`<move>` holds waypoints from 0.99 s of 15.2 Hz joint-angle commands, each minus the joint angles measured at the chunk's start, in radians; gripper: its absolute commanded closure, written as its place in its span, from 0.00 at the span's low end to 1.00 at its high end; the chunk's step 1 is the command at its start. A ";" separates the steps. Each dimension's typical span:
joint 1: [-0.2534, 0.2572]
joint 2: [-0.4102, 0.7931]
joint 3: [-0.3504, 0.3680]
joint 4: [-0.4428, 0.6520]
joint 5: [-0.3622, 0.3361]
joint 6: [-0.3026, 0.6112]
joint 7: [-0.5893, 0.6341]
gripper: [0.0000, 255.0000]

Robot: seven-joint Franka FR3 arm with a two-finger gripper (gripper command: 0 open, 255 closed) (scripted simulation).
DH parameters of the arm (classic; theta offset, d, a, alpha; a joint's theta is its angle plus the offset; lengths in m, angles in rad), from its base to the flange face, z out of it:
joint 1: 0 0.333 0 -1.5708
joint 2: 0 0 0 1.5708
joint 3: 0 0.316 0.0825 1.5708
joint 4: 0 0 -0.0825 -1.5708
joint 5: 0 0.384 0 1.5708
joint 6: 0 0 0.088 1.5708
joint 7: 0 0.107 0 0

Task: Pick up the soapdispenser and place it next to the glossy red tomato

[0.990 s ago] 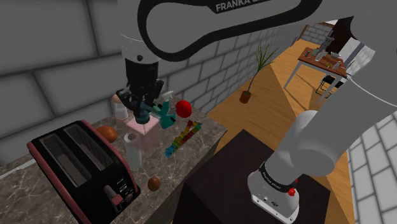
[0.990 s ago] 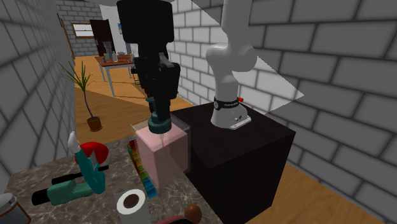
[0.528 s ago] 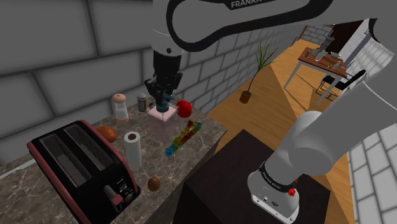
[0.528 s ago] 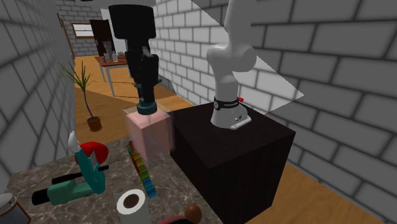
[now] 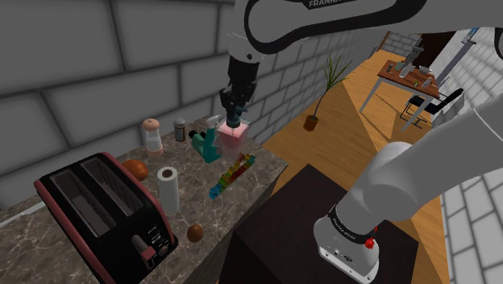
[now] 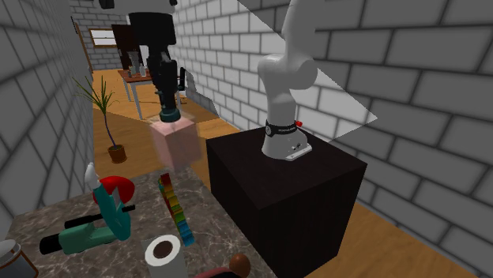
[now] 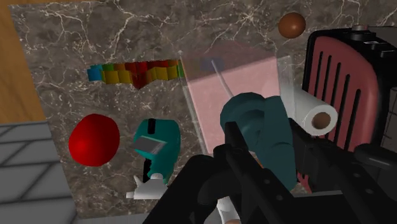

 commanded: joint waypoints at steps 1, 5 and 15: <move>-0.020 -0.013 -0.036 -0.019 -0.010 0.003 -0.054 1.00; -0.062 -0.026 -0.107 -0.033 -0.034 -0.002 -0.153 1.00; -0.169 0.020 -0.279 0.012 -0.098 -0.011 -0.396 1.00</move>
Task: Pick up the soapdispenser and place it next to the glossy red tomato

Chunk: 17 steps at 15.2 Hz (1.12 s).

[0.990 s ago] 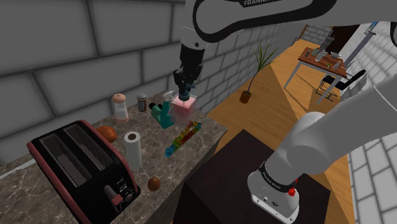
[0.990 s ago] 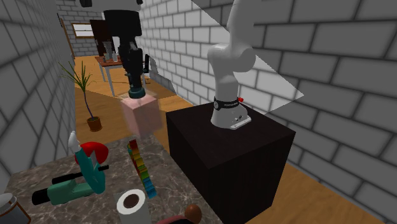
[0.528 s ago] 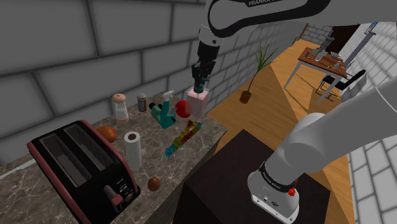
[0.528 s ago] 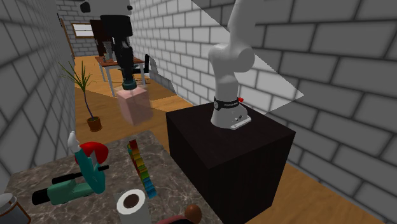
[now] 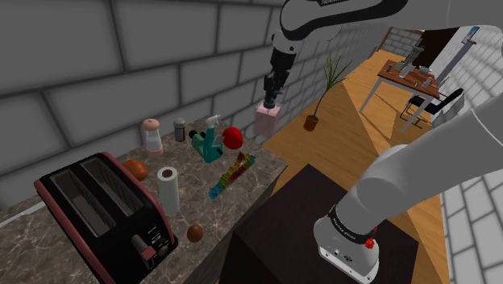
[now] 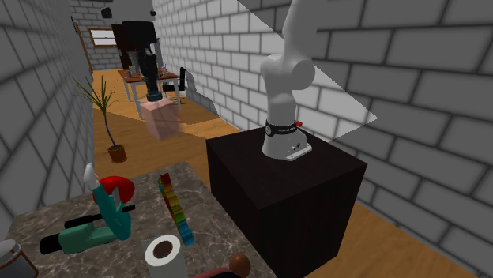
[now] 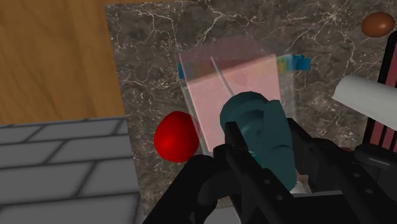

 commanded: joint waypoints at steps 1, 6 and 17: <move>-0.019 0.018 -0.032 0.018 -0.010 0.000 -0.047 1.00; -0.067 0.086 -0.112 0.088 -0.025 -0.006 -0.169 1.00; -0.106 0.192 -0.181 0.105 -0.017 0.080 -0.283 1.00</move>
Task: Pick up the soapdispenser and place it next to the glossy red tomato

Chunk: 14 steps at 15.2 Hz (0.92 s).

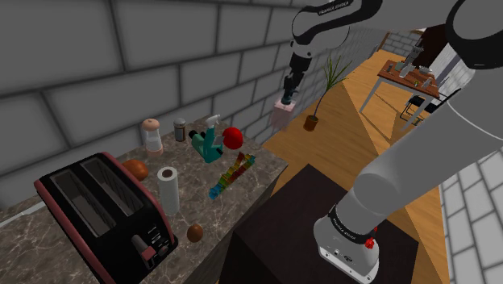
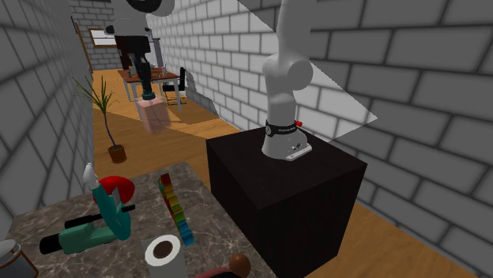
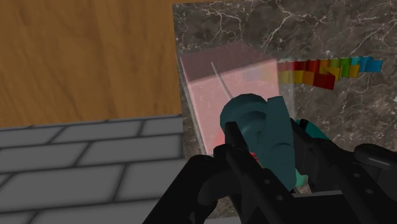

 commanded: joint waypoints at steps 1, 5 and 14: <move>0.000 0.011 -0.001 -0.018 0.003 0.029 -0.002 1.00; 0.000 0.033 -0.003 -0.050 0.009 0.083 -0.008 1.00; 0.001 0.095 -0.007 -0.112 0.029 0.205 -0.026 1.00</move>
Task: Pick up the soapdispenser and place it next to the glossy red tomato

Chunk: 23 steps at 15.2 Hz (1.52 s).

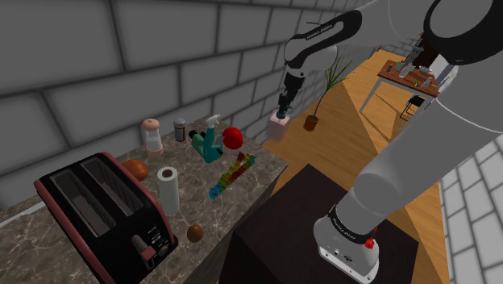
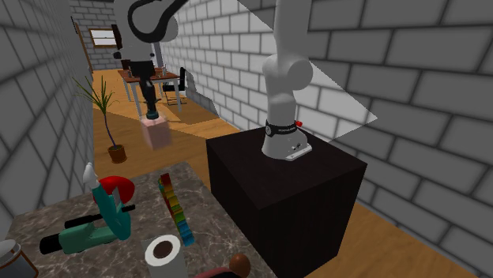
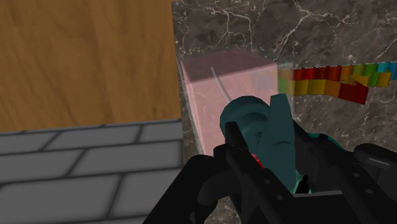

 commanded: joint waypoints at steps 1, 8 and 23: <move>0.001 0.016 0.001 -0.010 0.006 0.027 -0.003 1.00; 0.002 0.079 0.000 -0.045 0.031 0.121 -0.023 1.00; -0.007 0.247 0.018 -0.079 0.115 0.316 -0.088 1.00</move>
